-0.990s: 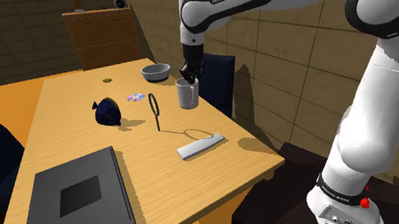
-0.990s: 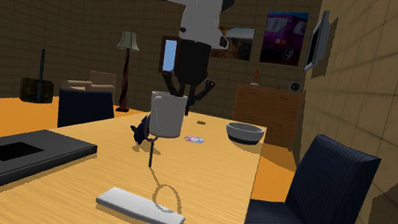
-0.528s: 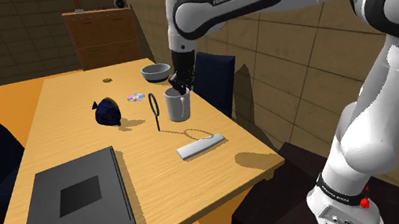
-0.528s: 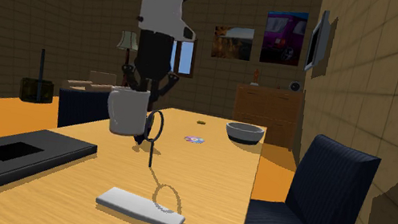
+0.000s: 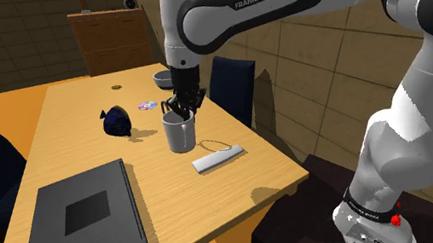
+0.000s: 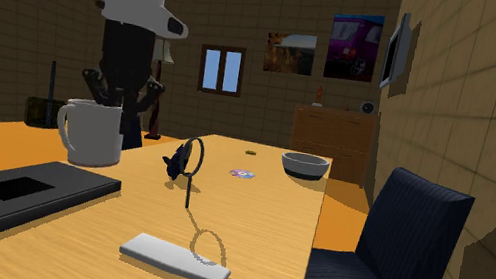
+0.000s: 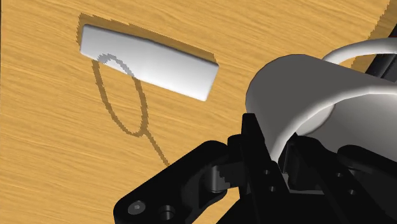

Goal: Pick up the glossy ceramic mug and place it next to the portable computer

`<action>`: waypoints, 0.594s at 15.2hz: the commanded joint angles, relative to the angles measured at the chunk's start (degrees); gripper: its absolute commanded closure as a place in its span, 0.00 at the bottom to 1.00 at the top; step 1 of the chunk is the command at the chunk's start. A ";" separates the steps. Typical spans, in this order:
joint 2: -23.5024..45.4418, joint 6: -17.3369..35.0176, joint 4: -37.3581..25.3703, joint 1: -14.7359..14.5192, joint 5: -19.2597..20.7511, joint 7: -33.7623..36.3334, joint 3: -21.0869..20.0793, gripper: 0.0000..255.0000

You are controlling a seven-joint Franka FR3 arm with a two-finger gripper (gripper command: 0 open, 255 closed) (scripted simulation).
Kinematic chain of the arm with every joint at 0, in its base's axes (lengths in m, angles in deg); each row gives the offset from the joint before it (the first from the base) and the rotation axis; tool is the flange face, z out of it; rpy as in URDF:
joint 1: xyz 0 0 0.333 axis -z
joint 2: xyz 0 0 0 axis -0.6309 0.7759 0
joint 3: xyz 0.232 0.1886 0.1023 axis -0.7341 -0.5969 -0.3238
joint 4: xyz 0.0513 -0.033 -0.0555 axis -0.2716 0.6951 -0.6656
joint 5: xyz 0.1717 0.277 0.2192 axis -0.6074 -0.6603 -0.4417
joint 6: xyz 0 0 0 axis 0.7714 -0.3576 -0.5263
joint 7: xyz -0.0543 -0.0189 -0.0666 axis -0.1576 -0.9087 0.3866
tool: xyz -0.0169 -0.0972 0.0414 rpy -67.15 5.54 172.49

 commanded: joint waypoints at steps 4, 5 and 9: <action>1.51 0.23 -1.65 -3.08 0.32 7.04 -3.76 1.00; 1.96 0.22 -2.17 -3.71 0.46 8.48 -4.52 1.00; 4.37 0.04 -4.91 -6.32 1.34 14.35 -7.49 1.00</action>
